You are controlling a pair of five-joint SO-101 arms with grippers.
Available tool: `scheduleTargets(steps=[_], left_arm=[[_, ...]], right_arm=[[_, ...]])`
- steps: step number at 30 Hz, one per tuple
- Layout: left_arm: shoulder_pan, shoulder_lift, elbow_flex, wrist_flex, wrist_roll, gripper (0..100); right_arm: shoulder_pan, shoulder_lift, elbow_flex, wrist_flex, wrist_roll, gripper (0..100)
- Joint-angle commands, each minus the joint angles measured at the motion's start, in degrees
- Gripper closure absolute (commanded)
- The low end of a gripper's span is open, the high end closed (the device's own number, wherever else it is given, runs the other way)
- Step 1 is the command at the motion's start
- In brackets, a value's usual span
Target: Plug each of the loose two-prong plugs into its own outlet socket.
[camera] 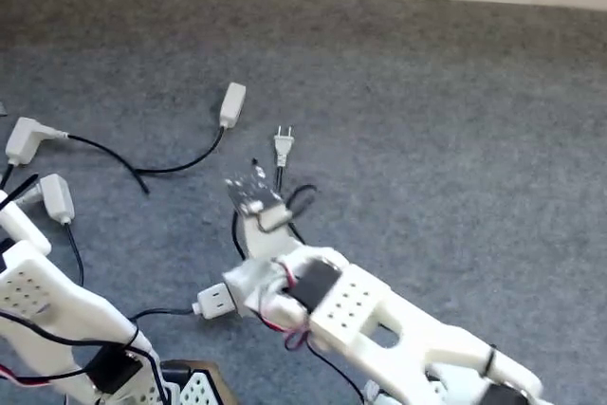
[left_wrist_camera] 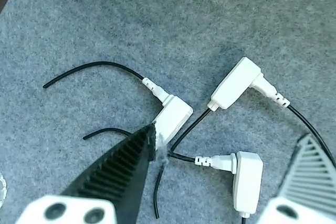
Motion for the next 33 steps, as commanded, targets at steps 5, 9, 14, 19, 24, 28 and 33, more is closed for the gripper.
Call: scheduleTargets(steps=[5, 9, 14, 19, 24, 28, 33], left_arm=[[2.33, -0.4, -2.15, 1.58, 0.35, 61], [2.42, -0.75, -2.24, 1.85, 0.35, 61], [2.15, -0.75, -2.24, 1.85, 0.35, 61], [2.15, -0.75, -2.24, 1.85, 0.35, 61], [1.98, -0.75, -2.24, 1.85, 0.35, 61], [1.36, -0.84, -2.24, 1.85, 0.35, 61], [1.36, -0.92, -2.51, 1.85, 0.35, 61]], right_arm=[[-1.27, 2.24, 4.53, -4.44, 0.35, 99.4], [-2.68, 8.4, 3.56, -8.04, -0.35, 99.4], [-5.49, 11.56, 4.18, -9.45, -0.79, 99.4], [-9.1, 11.56, 5.67, -9.27, -0.79, 99.4], [-8.84, 11.74, 6.46, -9.54, -0.62, 99.4], [-6.02, 11.56, 7.78, -8.48, 0.26, 99.4], [-5.67, 11.56, 7.69, -1.1, 2.81, 99.4]])
